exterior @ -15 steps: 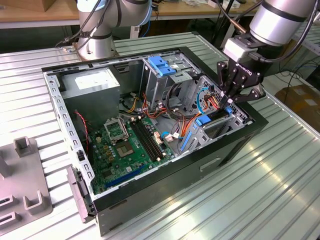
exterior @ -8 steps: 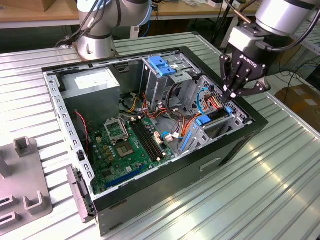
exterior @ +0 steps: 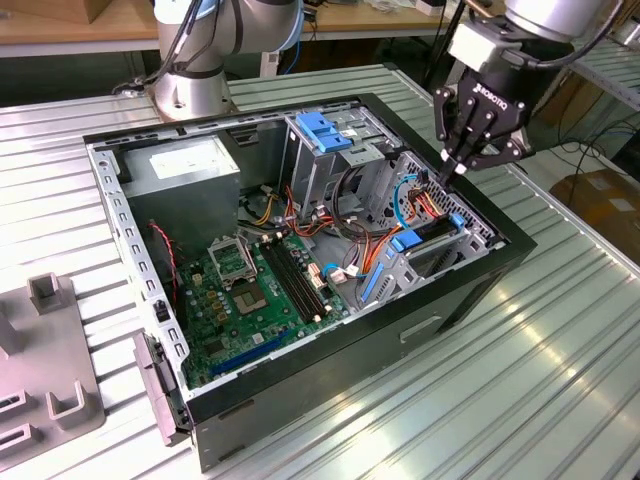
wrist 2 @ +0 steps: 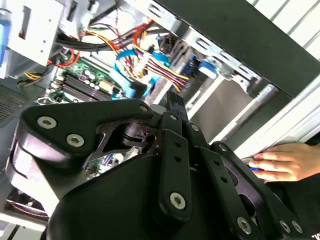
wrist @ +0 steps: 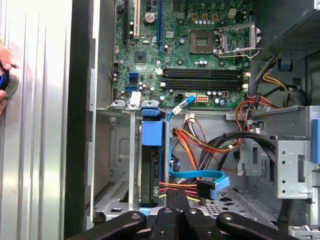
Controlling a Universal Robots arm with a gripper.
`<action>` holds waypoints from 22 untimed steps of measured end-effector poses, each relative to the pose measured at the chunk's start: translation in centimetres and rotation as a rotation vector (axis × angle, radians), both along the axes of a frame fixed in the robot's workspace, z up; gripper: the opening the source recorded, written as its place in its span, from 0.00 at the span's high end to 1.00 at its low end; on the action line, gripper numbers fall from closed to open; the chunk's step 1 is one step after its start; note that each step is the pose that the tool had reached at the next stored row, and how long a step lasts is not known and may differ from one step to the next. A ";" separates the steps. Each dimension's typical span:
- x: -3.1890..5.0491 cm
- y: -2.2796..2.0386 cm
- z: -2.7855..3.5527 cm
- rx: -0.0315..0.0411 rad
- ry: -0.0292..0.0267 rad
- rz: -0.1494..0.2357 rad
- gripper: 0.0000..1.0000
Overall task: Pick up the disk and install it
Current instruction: 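Insert the second disk wire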
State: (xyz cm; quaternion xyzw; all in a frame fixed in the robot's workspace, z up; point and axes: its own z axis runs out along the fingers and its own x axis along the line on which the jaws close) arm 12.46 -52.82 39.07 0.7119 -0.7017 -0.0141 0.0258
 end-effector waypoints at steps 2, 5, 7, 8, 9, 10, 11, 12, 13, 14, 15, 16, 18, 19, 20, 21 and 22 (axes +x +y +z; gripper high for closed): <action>0.00 0.82 0.12 -0.0046 0.0009 0.002 0.90; -0.01 1.77 0.36 -0.0127 0.0026 0.007 0.90; -0.10 1.95 0.41 -0.0140 0.0027 0.008 0.90; -0.14 2.04 0.41 -0.0141 0.0027 0.008 0.90; -0.18 2.10 0.42 -0.0141 0.0027 0.008 0.90; -0.29 2.21 0.41 -0.0140 0.0027 0.008 0.90; -0.40 2.26 0.42 -0.0141 0.0027 0.008 0.90; -0.51 2.29 0.42 -0.0142 0.0027 0.008 0.90; -0.75 2.30 0.41 -0.0142 0.0026 0.008 0.90; -0.79 2.42 0.41 -0.0149 0.0025 0.008 0.89; -0.81 2.93 0.41 -0.0165 0.0025 0.009 0.83; -0.82 3.25 0.41 -0.0175 0.0025 0.009 0.77; -0.85 3.60 0.39 -0.0210 0.0025 0.009 0.70; -0.85 3.62 0.34 -0.0283 0.0025 0.009 0.70; -0.85 3.63 0.28 -0.0413 0.0026 0.010 0.70; -0.87 3.64 0.25 -0.0473 0.0026 0.010 0.70; -0.91 3.67 0.21 -0.0516 0.0025 0.011 0.70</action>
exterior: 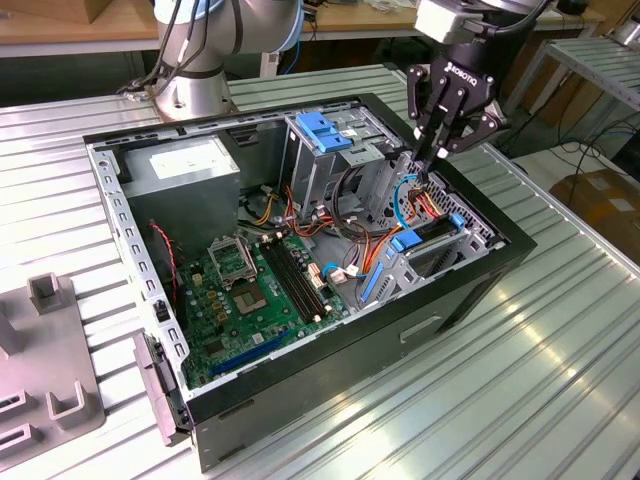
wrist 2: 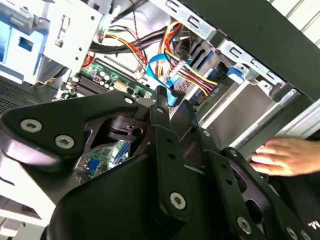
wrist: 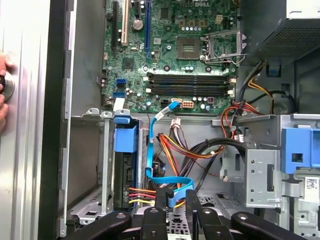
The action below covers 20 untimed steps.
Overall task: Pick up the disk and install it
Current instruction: 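Insert the second disk wire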
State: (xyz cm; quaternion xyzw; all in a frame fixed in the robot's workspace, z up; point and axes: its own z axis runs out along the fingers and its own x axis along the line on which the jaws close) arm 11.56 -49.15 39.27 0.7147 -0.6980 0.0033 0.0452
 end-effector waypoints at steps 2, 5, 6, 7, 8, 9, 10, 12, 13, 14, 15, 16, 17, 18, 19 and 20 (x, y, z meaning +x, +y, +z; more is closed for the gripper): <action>-0.08 0.26 -0.20 -0.0123 -0.0007 0.002 0.70; -0.11 0.51 -0.48 -0.0189 -0.0012 0.004 0.70; -0.12 0.51 -0.57 -0.0241 -0.0012 0.004 0.70; -0.11 0.51 -0.59 -0.0307 -0.0012 0.004 0.70; -0.11 0.51 -0.65 -0.0410 -0.0012 0.005 0.70; -0.11 0.51 -0.74 -0.0488 -0.0013 0.005 0.70; -0.11 0.51 -0.79 -0.0534 -0.0012 0.005 0.70; -0.11 0.66 -1.04 -0.0613 -0.0013 0.006 0.70; -0.12 0.97 -1.82 -0.0648 -0.0020 0.006 0.84; -0.13 -0.68 -1.97 -0.0506 -0.0021 0.007 0.84; -0.14 -1.22 -2.08 -0.0453 -0.0021 0.008 0.84; -0.15 -1.52 -2.14 -0.0412 -0.0021 0.008 0.84; -0.15 -1.79 -2.19 -0.0361 -0.0022 0.008 0.84; -0.16 -1.98 -2.23 -0.0294 -0.0022 0.009 0.84; -0.17 -2.16 -2.28 -0.0195 -0.0023 0.010 0.84; -0.20 -2.31 -2.30 -0.0096 -0.0023 0.010 0.84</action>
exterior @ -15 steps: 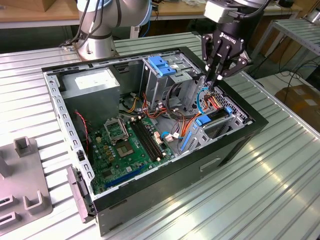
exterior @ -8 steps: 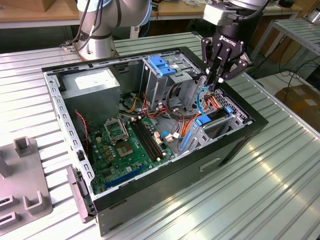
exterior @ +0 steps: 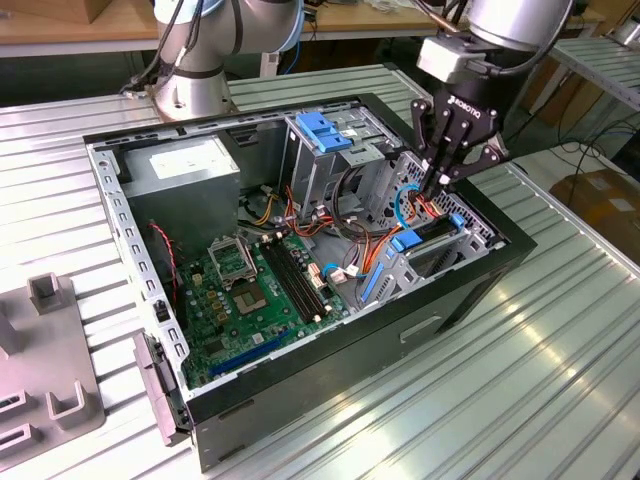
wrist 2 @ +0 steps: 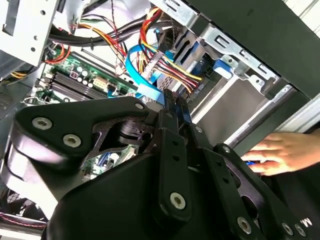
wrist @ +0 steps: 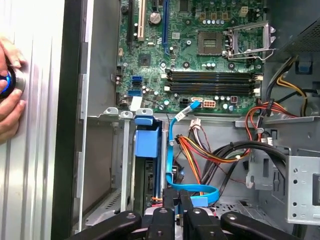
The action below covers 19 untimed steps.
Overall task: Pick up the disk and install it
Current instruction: 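Insert the second disk wire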
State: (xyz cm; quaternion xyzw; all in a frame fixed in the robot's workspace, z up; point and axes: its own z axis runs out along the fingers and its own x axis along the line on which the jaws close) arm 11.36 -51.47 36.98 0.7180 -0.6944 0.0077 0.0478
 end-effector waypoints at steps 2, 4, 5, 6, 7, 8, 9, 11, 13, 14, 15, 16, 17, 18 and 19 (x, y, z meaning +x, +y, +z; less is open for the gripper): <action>-0.05 -0.38 -0.06 0.0181 0.0000 0.001 0.84; -0.10 -1.38 -0.29 0.0355 0.0000 0.003 0.84; -0.17 -1.75 -0.38 0.0446 -0.0001 0.004 0.84; -0.25 -1.96 -0.43 0.0499 -0.0025 0.006 0.84; -0.30 -2.06 -0.47 0.0512 -0.0073 0.007 0.84; -0.36 -2.14 -0.50 0.0514 -0.0128 0.008 0.84; -0.43 -2.19 -0.52 0.0517 -0.0183 0.008 0.84; -0.80 -2.32 -0.60 0.0523 -0.0362 0.008 0.84; -1.18 -2.36 -0.66 0.0547 -0.0474 0.009 0.84; -1.44 -2.38 -0.69 0.0590 -0.0552 0.009 0.84; -1.53 -2.38 -0.75 0.0602 -0.0626 0.009 0.84; -1.56 -2.41 -0.83 0.0602 -0.0703 0.009 0.84; -1.57 -2.42 -0.89 0.0601 -0.0743 0.009 0.84; -1.58 -2.42 -0.96 0.0601 -0.0780 0.009 0.84; -1.60 -2.43 -1.02 0.0601 -0.0826 0.009 0.84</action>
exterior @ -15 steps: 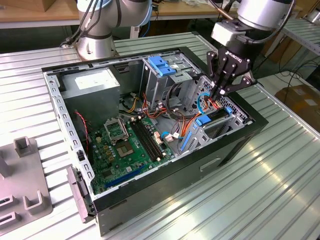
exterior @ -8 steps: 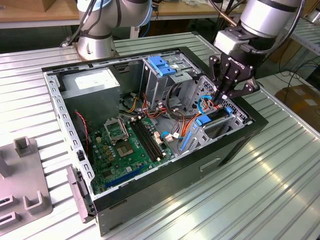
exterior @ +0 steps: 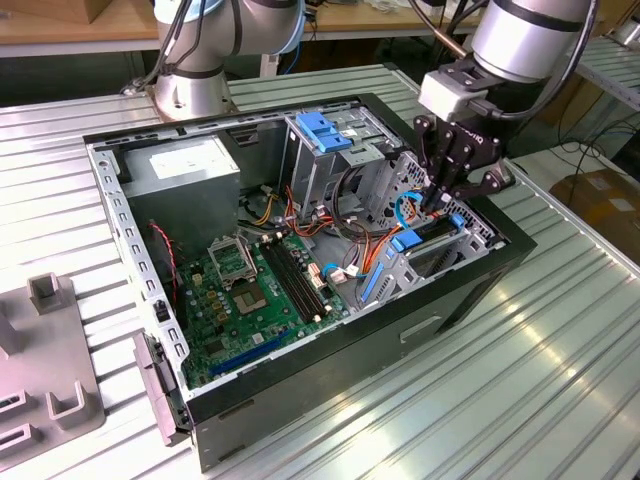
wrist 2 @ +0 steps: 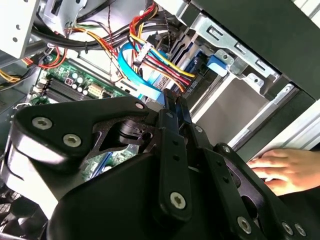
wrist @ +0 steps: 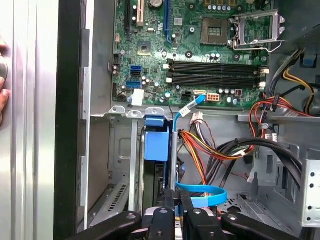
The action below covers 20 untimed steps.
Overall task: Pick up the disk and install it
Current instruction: 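Insert the second disk wire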
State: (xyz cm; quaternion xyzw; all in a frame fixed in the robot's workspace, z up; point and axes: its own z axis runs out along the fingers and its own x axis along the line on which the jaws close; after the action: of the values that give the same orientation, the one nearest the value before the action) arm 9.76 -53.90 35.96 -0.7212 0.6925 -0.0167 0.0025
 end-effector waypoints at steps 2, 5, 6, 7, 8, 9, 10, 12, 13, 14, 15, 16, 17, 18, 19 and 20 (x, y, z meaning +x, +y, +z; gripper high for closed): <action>-0.16 -0.02 -0.03 0.0009 -0.0044 0.000 0.84; -0.55 -0.01 -0.05 0.0055 -0.0077 0.000 0.84; -0.58 -0.07 -0.05 0.0080 -0.0081 0.000 0.84; -0.59 -0.19 -0.06 0.0107 -0.0082 0.000 0.84; -0.60 -0.40 -0.06 0.0145 -0.0081 0.000 0.84; -0.60 -0.54 -0.07 0.0170 -0.0081 0.000 0.84; -0.59 -0.71 -0.08 0.0209 -0.0081 0.000 0.84; -0.60 -1.14 -0.12 0.0412 -0.0081 0.000 0.84; -0.60 -1.29 -0.14 0.0559 -0.0081 0.000 0.84; -0.60 -1.55 -0.21 0.0690 -0.0082 0.000 0.84; -0.60 -1.82 -0.25 0.0746 -0.0081 0.000 0.84; -0.60 -2.06 -0.31 0.0772 -0.0081 0.000 0.84; -0.60 -2.22 -0.34 0.0776 -0.0081 0.000 0.84; -0.60 -2.31 -0.37 0.0776 -0.0081 0.000 0.84; -0.60 -2.38 -0.39 0.0775 -0.0081 0.000 0.84; -0.60 -2.42 -0.40 0.0776 -0.0081 0.000 0.84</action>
State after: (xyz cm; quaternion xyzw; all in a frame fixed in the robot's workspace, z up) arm 9.16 -56.32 35.55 -0.7203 0.6928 0.0073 0.0333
